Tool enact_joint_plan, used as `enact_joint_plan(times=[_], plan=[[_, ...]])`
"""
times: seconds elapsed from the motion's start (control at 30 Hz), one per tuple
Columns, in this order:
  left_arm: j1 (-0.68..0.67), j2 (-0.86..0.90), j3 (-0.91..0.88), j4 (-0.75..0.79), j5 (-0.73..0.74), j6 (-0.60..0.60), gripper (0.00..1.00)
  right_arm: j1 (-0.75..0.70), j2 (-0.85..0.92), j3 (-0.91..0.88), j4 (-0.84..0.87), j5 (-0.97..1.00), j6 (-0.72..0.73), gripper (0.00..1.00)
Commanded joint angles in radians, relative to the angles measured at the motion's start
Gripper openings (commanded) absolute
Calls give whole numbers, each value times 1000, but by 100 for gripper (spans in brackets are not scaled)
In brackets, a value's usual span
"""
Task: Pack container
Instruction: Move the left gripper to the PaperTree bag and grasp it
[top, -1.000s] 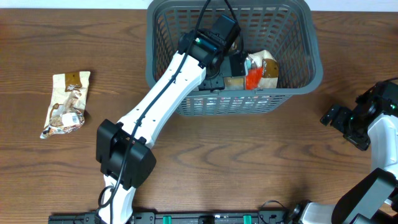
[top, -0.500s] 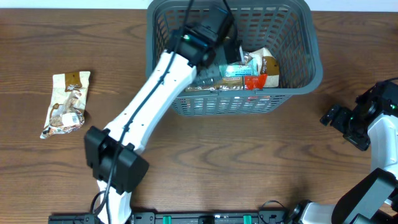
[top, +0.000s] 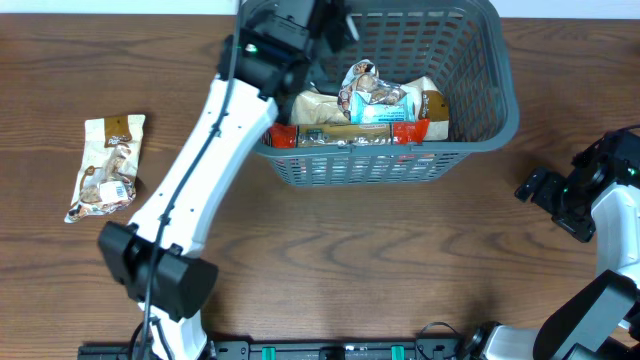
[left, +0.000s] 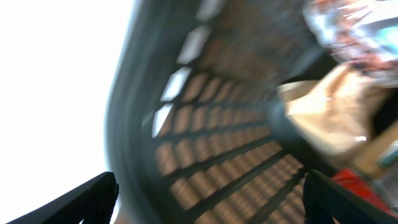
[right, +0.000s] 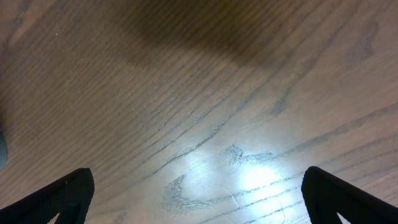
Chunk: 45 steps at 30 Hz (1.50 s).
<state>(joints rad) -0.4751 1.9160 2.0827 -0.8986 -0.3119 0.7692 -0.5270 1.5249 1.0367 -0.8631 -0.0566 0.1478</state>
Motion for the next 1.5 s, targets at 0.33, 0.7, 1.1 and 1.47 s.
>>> enact_joint_plan(times=[0.33,0.7,1.1,1.47], plan=[[443,-296,22,-296,-80,-565,92,10,-5,-2,11,-8,-14,99],[826,-260,-239,-265,357,-496,98,10,-5,-2,18,-8,-14,99],[875,-111,-541,-74,357,-357,98,10,-5,-2,24,-8,-14,99],[878,-42,-715,151,356,-257,100,10,-5,-2,22,-8,-32,99]])
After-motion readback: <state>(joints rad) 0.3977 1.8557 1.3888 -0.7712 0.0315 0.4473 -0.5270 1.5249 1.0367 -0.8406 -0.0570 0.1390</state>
